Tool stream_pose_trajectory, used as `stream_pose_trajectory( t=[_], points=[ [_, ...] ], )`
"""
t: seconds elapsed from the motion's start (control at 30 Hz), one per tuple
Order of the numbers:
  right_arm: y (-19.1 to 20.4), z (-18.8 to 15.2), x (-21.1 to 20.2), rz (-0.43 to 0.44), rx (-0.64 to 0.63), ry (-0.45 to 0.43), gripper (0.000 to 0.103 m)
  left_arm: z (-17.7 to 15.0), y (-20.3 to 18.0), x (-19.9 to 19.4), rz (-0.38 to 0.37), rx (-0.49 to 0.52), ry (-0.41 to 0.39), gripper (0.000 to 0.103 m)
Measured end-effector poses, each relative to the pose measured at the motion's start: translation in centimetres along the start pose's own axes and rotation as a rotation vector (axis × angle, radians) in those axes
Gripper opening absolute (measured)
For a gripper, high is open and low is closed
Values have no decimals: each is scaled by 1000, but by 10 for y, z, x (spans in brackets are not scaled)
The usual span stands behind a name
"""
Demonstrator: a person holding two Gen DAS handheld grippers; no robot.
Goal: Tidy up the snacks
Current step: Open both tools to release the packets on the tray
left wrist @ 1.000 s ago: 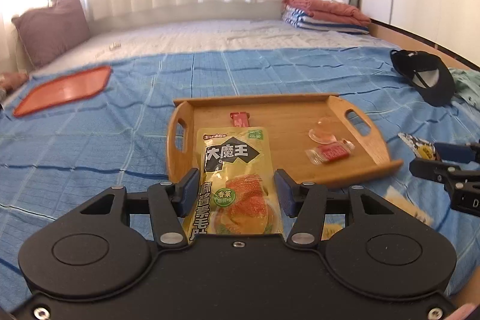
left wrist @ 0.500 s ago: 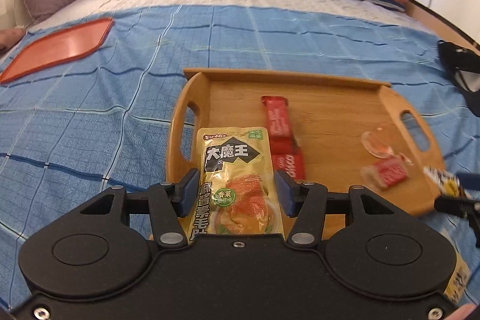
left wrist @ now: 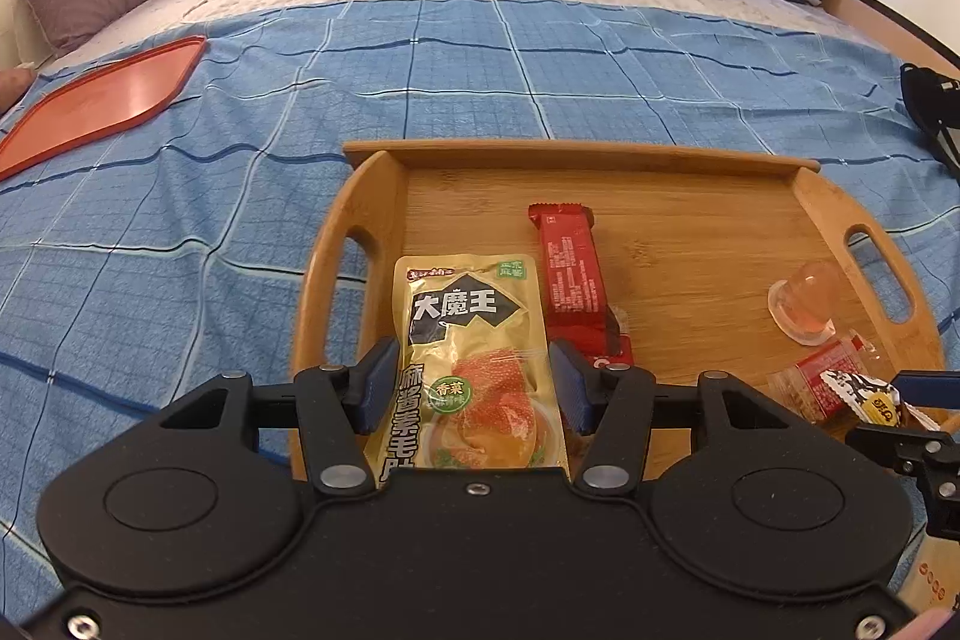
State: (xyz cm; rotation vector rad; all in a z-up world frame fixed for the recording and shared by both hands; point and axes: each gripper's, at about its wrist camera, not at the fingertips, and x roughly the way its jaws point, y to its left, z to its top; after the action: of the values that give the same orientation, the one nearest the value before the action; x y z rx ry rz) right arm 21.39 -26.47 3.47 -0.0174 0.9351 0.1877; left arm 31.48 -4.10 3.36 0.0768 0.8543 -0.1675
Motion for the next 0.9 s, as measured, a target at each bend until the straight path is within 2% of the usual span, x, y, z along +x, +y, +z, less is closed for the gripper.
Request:
stream_pose_trajectory(
  t=[0.63,0.67,0.8,0.83,0.9],
  points=[
    [-17,19,26,-57,35,-34,55,9,-1,29,17,-31,0,55],
    [-17,18,26,-57,35,-35,57,9,-1,29,19,-31,0,56],
    [-17,15,24,-49,39,-45,73,10,-1,25,22,-26,2,59],
    [-16,14,23,-47,39,-48,75,10,-1,23,23,-25,-1,61],
    [-16,13,20,-43,46,-53,78,9,-1,19,25,-20,-5,68]
  ],
)
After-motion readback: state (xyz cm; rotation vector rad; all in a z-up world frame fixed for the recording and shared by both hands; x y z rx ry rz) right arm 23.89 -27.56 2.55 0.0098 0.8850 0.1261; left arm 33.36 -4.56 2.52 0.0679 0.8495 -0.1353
